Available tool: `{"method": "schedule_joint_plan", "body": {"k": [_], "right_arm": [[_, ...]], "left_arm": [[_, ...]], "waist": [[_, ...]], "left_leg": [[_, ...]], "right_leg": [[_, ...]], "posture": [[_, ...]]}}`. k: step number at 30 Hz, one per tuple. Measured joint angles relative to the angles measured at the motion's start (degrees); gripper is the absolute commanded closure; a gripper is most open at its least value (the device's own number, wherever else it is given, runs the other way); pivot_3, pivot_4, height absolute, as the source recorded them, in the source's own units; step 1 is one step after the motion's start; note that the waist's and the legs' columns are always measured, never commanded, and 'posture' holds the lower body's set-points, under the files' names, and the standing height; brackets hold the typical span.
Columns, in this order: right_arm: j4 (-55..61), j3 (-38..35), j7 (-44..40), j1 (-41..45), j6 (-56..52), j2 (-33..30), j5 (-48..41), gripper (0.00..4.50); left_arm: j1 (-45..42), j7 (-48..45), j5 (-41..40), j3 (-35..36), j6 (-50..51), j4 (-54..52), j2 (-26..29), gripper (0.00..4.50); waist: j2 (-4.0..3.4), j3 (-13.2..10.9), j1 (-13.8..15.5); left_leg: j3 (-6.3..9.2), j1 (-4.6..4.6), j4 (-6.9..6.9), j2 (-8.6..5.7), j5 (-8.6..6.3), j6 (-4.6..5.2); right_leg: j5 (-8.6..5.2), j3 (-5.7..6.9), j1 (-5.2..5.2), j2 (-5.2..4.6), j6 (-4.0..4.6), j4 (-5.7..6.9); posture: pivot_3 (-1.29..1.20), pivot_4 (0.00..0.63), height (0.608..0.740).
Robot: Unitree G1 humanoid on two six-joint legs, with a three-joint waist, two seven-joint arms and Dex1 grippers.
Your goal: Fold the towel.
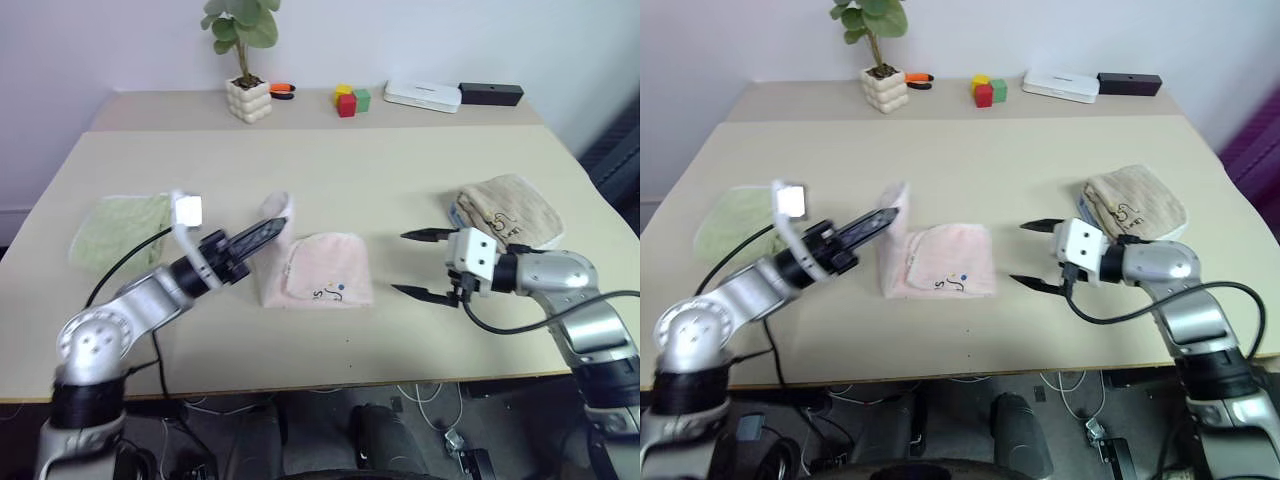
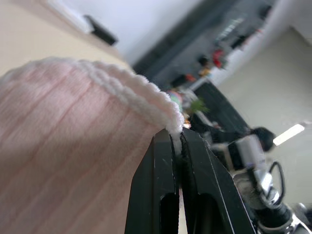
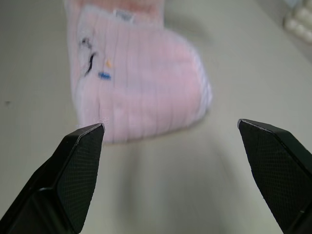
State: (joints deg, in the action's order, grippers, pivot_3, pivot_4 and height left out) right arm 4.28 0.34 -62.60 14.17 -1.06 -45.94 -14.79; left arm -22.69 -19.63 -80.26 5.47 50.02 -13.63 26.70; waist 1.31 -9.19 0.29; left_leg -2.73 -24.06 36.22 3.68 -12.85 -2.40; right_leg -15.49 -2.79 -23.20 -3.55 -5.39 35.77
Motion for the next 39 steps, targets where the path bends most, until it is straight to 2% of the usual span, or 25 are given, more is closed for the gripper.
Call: {"method": "schedule_joint_plan", "body": {"k": [3,6,11,17,22,25,29,30,32,33,39], "right_arm": [[1.3,-2.8,-0.2,-1.8,-1.9,-0.3,-2.5,0.00],[4.5,-5.7,0.1,-3.3,-5.5,-0.3,-6.3,0.00],[9.1,-8.8,1.5,-6.6,-9.3,-0.7,-8.2,0.00],[12.4,-10.8,2.8,-9.7,-11.1,-0.9,-8.6,0.00],[13.5,-11.1,3.7,-10.7,-11.4,-0.9,-8.6,0.00],[13.5,-11.1,3.8,-10.6,-11.4,-0.9,-8.5,0.00],[13.5,-11.1,3.9,-10.5,-11.3,-0.9,-8.4,0.00],[13.5,-11.1,3.9,-10.3,-11.3,-0.9,-8.3,0.00],[13.2,-11.0,3.8,-9.6,-11.1,-0.9,-8.1,0.00],[12.9,-11.0,3.8,-9.1,-11.0,-0.9,-8.0,0.00],[9.4,-10.0,3.2,-6.6,-10.0,-0.8,-7.4,0.00]], "left_arm": [[-2.2,-3.1,4.0,-4.5,1.4,1.5,-2.0,4.46],[-3.5,-4.9,4.9,-6.2,3.5,4.6,-4.6,4.46],[-5.6,-8.7,9.3,-9.0,5.5,8.3,-6.3,4.46],[-7.4,-11.7,17.7,-11.2,5.6,15.5,-9.7,4.46],[-7.3,-16.6,27.7,-17.3,2.2,15.9,-10.2,4.46],[-7.9,-17.1,29.7,-17.2,2.2,18.1,-12.4,3.60],[-8.1,-17.5,30.8,-15.5,2.9,19.4,-14.2,1.68],[-8.2,-17.5,31.0,-15.1,2.8,19.4,-14.5,1.37],[-8.6,-17.6,31.0,-14.2,3.2,19.3,-14.6,0.24],[-8.6,-17.9,31.0,-13.4,3.8,19.2,-14.4,0.04],[-8.4,-17.3,27.7,-8.1,9.1,12.9,-12.1,0.04]], "waist": [[0.00,0.0,-0.5],[0.03,0.0,-0.8],[0.05,0.0,-0.9],[0.07,0.0,-0.8],[0.08,0.0,-0.8],[0.08,0.0,-0.8],[0.08,0.0,-0.9],[0.08,0.0,-0.9],[0.08,0.0,-0.9],[0.08,0.0,-0.9],[0.08,-0.1,-0.9]], "left_leg": [[0.02,0.00,-0.07,0.00,0.00,0.01],[0.11,0.01,-0.06,0.01,0.00,0.01],[0.17,0.01,-0.06,0.02,0.00,0.01],[0.17,-0.02,-0.03,0.00,0.00,0.01],[0.18,-0.02,-0.05,0.01,0.00,0.01],[0.20,-0.03,-0.03,0.00,0.00,0.01],[0.21,-0.05,-0.04,0.01,0.00,0.01],[0.22,-0.05,-0.03,0.01,0.00,0.01],[0.22,-0.05,-0.03,0.01,0.00,0.02],[0.22,-0.05,-0.04,0.01,0.00,0.01],[0.25,-0.05,-0.05,0.01,0.00,0.02]], "right_leg": [[0.03,-0.04,-0.04,0.02,-0.18,0.01],[-0.06,-0.02,-0.09,0.06,-0.47,0.24],[-0.07,-0.01,-0.13,0.10,-0.48,0.29],[-0.07,-0.01,-0.12,0.09,-0.48,0.28],[-0.07,-0.01,-0.14,0.09,-0.47,0.28],[-0.07,0.00,-0.13,0.09,-0.47,0.28],[-0.07,0.00,-0.14,0.09,-0.48,0.28],[-0.07,0.01,-0.14,0.10,-0.48,0.28],[-0.07,0.01,-0.14,0.10,-0.48,0.29],[-0.07,0.01,-0.14,0.10,-0.49,0.29],[-0.06,0.03,-0.15,0.11,-0.52,0.32]], "posture": [[0.00,0.150,0.740],[0.00,0.150,0.740],[0.00,0.150,0.740],[0.00,0.150,0.740],[0.00,0.150,0.740],[0.00,0.150,0.740],[0.00,0.150,0.740],[0.00,0.150,0.740],[0.00,0.150,0.740],[0.00,0.150,0.740],[0.00,0.150,0.740]]}}
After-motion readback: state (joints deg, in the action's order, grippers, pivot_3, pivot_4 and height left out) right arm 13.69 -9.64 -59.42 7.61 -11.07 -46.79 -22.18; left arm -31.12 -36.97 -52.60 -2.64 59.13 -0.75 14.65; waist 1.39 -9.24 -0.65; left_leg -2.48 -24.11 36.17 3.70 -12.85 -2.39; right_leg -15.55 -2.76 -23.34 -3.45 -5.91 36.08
